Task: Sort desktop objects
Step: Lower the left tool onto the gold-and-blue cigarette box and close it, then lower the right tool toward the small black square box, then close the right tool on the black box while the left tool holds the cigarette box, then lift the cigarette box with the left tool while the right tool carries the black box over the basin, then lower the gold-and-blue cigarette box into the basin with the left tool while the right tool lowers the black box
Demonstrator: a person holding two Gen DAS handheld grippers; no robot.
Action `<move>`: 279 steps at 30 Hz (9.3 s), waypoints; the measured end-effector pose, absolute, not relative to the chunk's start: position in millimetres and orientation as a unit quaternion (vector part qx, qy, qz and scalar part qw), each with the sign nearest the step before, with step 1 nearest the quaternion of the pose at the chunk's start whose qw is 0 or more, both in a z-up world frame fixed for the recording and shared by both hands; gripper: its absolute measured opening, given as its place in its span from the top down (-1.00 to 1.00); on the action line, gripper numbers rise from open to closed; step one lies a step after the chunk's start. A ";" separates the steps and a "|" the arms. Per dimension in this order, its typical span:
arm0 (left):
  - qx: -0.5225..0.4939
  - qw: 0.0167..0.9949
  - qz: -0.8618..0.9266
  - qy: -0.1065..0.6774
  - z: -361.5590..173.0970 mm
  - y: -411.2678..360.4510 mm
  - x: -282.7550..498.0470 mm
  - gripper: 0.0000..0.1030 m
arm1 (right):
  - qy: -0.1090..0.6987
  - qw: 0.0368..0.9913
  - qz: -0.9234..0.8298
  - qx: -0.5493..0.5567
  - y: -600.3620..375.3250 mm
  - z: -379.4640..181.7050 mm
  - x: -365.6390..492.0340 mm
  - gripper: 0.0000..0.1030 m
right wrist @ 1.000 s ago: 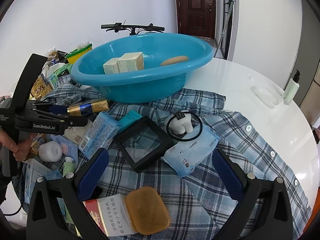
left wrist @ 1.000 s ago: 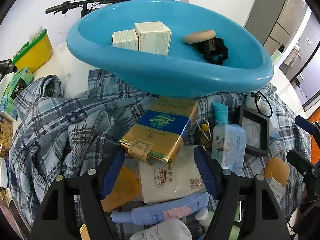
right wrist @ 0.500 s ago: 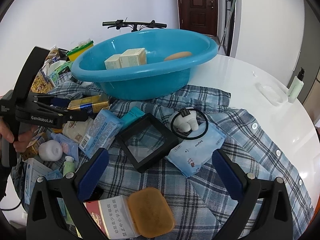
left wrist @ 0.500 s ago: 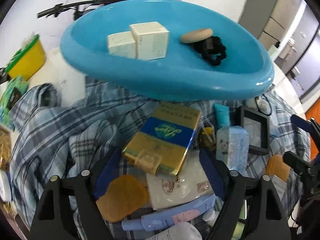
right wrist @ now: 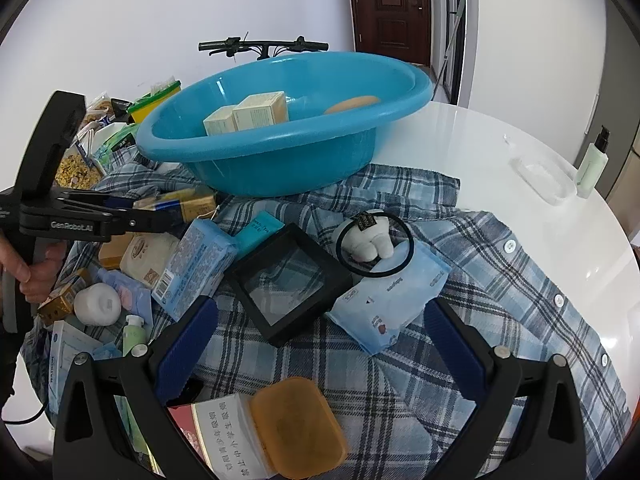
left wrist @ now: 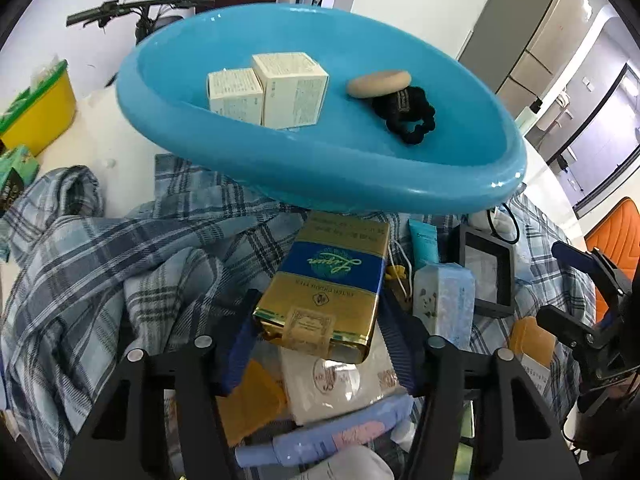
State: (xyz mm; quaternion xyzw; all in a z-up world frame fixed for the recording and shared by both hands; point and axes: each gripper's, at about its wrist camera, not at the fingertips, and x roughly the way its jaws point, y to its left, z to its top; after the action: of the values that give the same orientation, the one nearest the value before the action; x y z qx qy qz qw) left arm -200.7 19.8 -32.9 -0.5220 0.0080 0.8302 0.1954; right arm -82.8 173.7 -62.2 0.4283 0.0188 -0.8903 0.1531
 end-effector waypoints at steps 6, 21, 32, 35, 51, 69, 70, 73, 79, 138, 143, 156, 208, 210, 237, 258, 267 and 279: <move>-0.494 0.187 0.849 0.004 -16.5 17.1 -177.3 -0.16 | 0.024 0.155 -0.893 0.422 171.4 -58.5 -74.9 -0.99; -0.406 0.114 0.907 0.015 11.2 -0.3 -85.2 -0.16 | 0.032 0.172 -0.895 0.410 155.2 -49.6 -47.5 -0.99; -0.390 0.110 0.914 -0.024 8.2 4.7 -48.6 -0.16 | 0.039 0.179 -0.893 0.411 148.8 -52.8 -21.7 -0.99; -0.390 0.109 0.914 -0.025 7.4 4.6 -47.2 -0.16 | 0.047 0.184 -0.890 0.414 144.9 -55.0 -19.5 -0.99; -0.397 0.096 0.912 -0.043 -0.1 -15.0 -47.4 -0.16 | 0.094 0.258 -0.855 0.440 95.5 -82.8 -29.2 -0.76; -0.416 0.102 0.903 -0.047 -11.1 -11.4 -55.7 -0.16 | 0.076 0.281 -0.840 0.458 104.1 -100.5 -41.1 0.09; -0.416 0.104 0.902 -0.046 -11.3 -10.0 -55.6 -0.16 | 0.075 0.281 -0.840 0.458 104.3 -100.5 -41.6 0.08; -0.418 0.108 0.901 -0.044 -11.5 -6.8 -54.7 -0.16 | 0.078 0.286 -0.836 0.461 103.0 -100.8 -43.5 0.06; -0.419 0.109 0.901 -0.043 -11.5 -5.7 -53.7 -0.16 | 0.110 0.308 -0.826 0.459 97.6 -102.8 -38.8 -0.29; -0.336 0.095 0.937 -0.026 49.7 10.0 -54.5 -0.17 | 0.067 0.191 -0.929 0.309 123.5 -7.2 -43.1 0.43; -0.302 0.092 0.949 -0.014 80.6 11.4 -63.1 -0.17 | 0.058 0.181 -0.943 0.272 128.5 25.8 -45.9 0.43; -0.189 0.095 0.977 0.002 176.5 24.2 -66.5 -0.17 | 0.041 0.162 -0.971 0.170 134.8 113.6 -46.5 0.43; -0.250 0.109 0.962 -0.022 155.7 22.1 -183.1 -0.17 | 0.040 0.143 -0.973 0.179 131.7 119.0 -129.8 0.43; -0.256 0.107 0.961 -0.023 150.1 20.6 -197.6 -0.17 | 0.042 0.142 -0.972 0.182 130.3 116.7 -139.9 0.43; -0.258 0.100 0.961 -0.030 133.9 21.1 -307.5 -0.17 | 0.024 0.124 -0.972 0.199 128.5 107.8 -246.1 0.43; -0.414 0.077 0.907 -0.005 75.6 25.6 -343.5 -0.17 | -0.001 0.152 -0.934 0.324 143.3 66.2 -283.7 0.43; -0.457 0.065 0.887 -0.002 47.3 23.0 -356.0 -0.17 | 0.014 0.156 -0.916 0.370 143.7 35.9 -290.5 0.43; -0.497 0.059 0.866 -0.003 13.5 27.7 -371.1 -0.17 | 0.019 0.159 -0.902 0.401 148.3 7.7 -296.4 0.43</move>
State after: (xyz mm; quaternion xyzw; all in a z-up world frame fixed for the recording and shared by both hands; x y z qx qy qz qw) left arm -371.1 27.7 13.5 -0.4970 -0.0034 0.8657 0.0588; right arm -296.4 148.3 7.7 0.4013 0.0191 -0.9018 0.1590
